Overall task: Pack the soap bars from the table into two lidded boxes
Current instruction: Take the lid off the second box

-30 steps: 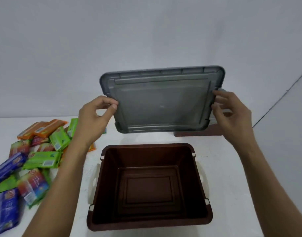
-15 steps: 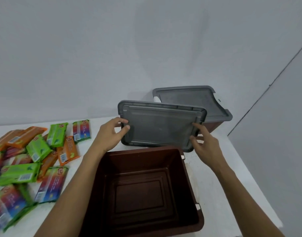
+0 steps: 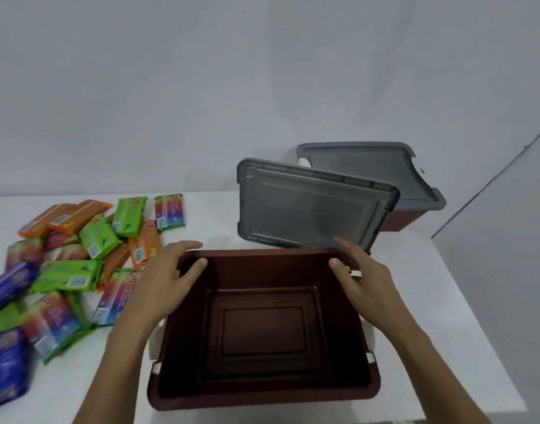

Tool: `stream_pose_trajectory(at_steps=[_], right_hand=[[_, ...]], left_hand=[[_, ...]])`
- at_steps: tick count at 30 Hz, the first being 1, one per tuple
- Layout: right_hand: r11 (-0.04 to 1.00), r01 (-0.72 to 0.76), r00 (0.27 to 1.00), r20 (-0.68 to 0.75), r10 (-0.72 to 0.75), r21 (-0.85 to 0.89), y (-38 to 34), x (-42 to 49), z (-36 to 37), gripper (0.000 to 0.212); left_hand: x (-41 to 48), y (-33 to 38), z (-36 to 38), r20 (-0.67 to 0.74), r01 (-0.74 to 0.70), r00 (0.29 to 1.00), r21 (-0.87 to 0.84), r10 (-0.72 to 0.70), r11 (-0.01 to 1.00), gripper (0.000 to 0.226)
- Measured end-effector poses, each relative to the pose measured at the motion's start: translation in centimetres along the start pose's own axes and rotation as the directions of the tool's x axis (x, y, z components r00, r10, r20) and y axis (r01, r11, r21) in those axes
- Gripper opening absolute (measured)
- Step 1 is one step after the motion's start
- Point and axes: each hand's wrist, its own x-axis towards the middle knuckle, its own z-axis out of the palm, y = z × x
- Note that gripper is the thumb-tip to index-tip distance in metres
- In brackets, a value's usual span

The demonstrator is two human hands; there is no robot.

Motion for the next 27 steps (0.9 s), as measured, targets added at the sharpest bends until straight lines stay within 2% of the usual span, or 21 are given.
stream_pose_trajectory(at_steps=[4,7,12,15,17,19,24,27], right_hand=[[1.0,-0.011,1.0,-0.008,0.011,-0.025,-0.5,-1.3,1.6,0.041],[0.999,-0.02,1.0,0.0,0.02,-0.025,-1.1,-2.8,2.3,0.042],[0.99,-0.037,0.998,0.048,0.044,-0.139,-2.1,-4.2,2.9,0.044],[0.937,0.1,0.992,-0.039,-0.12,-0.335,-3.5,-3.2,3.5,0.039],[0.91,0.188,0.973,-0.058,-0.225,-0.37,-5.2,-1.8,4.5,0.037],[0.908,0.273,0.956,-0.011,-0.292,-0.318,-7.6,0.3,5.9,0.036],[0.905,0.388,0.906,0.25,-0.341,-0.173,-13.8,7.1,12.1,0.038],[0.859,0.467,0.834,0.427,-0.35,-0.209,-15.9,11.9,17.2,0.043]], left_hand=[[-3.5,-1.3,-0.3,0.02,0.025,1.0,-0.085,-0.023,0.996,0.048],[-5.4,-2.0,-1.1,0.01,0.082,0.997,-0.137,-0.081,0.987,0.049],[-7.5,-2.7,-2.4,0.013,0.132,0.991,-0.224,-0.133,0.965,0.048],[-7.8,-3.3,-3.2,0.018,0.17,0.985,-0.277,-0.172,0.946,0.046],[-7.5,-4.4,-4.1,0.007,0.177,0.983,-0.25,-0.181,0.952,0.045],[-6.5,-5.9,-5.1,-0.013,0.179,0.983,-0.194,-0.185,0.965,0.043],[-1.6,-9.6,-7.2,-0.067,0.164,0.984,-0.013,-0.164,0.986,0.032],[2.5,-11.7,-8.0,-0.081,0.155,0.986,0.159,-0.144,0.975,0.034]])
